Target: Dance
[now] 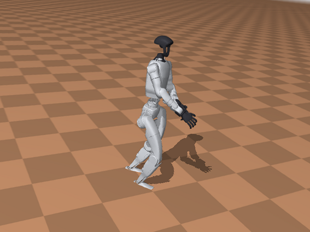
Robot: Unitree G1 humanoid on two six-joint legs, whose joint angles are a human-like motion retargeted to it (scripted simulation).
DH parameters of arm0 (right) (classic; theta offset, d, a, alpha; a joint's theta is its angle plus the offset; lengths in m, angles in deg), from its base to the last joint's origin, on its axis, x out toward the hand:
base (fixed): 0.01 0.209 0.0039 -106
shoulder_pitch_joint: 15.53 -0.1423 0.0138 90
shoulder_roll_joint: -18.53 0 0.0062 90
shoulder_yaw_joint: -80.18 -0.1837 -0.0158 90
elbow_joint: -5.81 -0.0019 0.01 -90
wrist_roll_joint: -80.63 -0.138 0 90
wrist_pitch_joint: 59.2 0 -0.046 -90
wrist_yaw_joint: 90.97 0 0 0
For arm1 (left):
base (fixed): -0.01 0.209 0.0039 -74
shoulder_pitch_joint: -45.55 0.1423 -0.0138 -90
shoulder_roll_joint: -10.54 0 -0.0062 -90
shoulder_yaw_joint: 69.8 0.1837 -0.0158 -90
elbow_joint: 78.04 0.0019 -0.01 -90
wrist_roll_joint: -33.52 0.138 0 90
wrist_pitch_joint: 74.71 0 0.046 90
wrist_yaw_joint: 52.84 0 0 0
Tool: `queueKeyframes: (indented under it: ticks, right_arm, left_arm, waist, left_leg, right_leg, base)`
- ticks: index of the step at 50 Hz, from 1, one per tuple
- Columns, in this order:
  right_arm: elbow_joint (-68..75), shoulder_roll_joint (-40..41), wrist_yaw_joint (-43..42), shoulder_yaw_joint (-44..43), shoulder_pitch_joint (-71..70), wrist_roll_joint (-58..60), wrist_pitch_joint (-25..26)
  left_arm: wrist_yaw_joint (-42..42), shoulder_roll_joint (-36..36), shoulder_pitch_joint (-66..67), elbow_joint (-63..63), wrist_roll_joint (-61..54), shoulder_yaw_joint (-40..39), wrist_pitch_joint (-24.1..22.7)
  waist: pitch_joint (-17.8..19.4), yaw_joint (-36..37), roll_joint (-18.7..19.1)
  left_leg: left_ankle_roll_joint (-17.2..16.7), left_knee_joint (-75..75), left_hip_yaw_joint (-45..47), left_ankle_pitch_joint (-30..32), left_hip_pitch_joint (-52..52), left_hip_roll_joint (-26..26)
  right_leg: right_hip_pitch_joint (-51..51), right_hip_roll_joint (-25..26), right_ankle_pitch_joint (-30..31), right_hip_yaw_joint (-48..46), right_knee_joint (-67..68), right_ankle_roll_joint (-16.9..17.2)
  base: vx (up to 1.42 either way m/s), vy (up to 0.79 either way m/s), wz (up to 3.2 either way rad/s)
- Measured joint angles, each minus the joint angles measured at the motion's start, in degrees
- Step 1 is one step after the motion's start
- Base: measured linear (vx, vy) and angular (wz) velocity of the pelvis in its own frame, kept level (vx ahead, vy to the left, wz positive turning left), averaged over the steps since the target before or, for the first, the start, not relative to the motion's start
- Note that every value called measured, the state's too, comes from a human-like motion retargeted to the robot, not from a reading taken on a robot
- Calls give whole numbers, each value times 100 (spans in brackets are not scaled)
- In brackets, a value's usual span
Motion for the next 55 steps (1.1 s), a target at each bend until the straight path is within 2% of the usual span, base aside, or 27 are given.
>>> queueKeyframes:
  ticks: [6,10,13,22,28,37,42,45,52,55]
  right_arm:
    - [-190,-118,-138,-47,-64,154,-61]
    - [-452,-136,-287,-128,-86,209,-100]
    - [-733,-141,-385,-202,-93,258,-95]
    - [-989,-80,-445,-305,3,310,-58]
    - [-549,65,-333,-296,-22,208,26]
    - [149,319,-17,-263,-286,116,88]
    - [273,389,119,-244,-355,120,104]
    - [304,415,131,-211,-297,126,114]
    - [494,382,223,-224,-435,122,146]
    - [572,394,234,-198,-372,123,163]
  left_arm:
    - [111,124,4,-13,113,-95,38]
    - [195,193,5,-59,257,-187,28]
    - [246,198,-44,-118,357,-272,17]
    - [180,136,-88,-189,375,-337,-83]
    - [20,109,58,-126,156,-319,-33]
    - [-194,153,122,16,-81,-287,50]
    - [-236,182,114,47,-124,-278,88]
    - [-236,162,171,64,-139,-252,98]
    - [-281,75,8,199,-213,-259,160]
    - [-291,42,29,238,-243,-233,178]
  waist:
    - [200,-63,-103]
    - [370,-140,-147]
    - [492,-234,-157]
    - [390,-378,30]
    - [347,-294,-68]
    - [331,-169,66]
    - [268,-138,180]
    - [316,-118,119]
    - [253,-139,170]
    - [314,-135,94]
  left_leg:
    - [107,-47,50,-71,264,-239]
    - [146,-99,118,-98,497,-369]
    - [150,-715,44,161,933,-510]
    - [79,-1816,-274,526,1642,-391]
    - [-84,-1250,-256,418,1583,-293]
    - [-365,-236,-51,396,1158,221]
    - [-390,-311,-75,454,1104,370]
    - [-422,-55,-26,383,1029,356]
    - [-376,-715,-106,606,1184,284]
    - [-388,-528,-57,522,1140,218]
  right_leg:
    - [-192,-242,158,64,875,156]
    - [-437,-615,446,-95,1719,53]
    - [-617,-605,510,30,1794,52]
    - [-661,-12,792,404,496,154]
    - [-458,-5,386,406,608,-69]
    - [-199,183,229,63,419,-200]
    - [-161,290,252,-87,209,-232]
    - [-175,228,197,-51,353,-215]
    - [-201,206,283,-111,109,-187]
    - [-229,115,254,-44,258,-149]
  base:
    - [-3,8,-5]
    - [0,4,-13]
    - [7,3,0]
    - [15,-3,13]
    - [18,-10,11]
    - [13,-9,9]
    - [5,-4,2]
    - [0,0,0]
    - [-1,0,0]
    - [-7,2,-1]
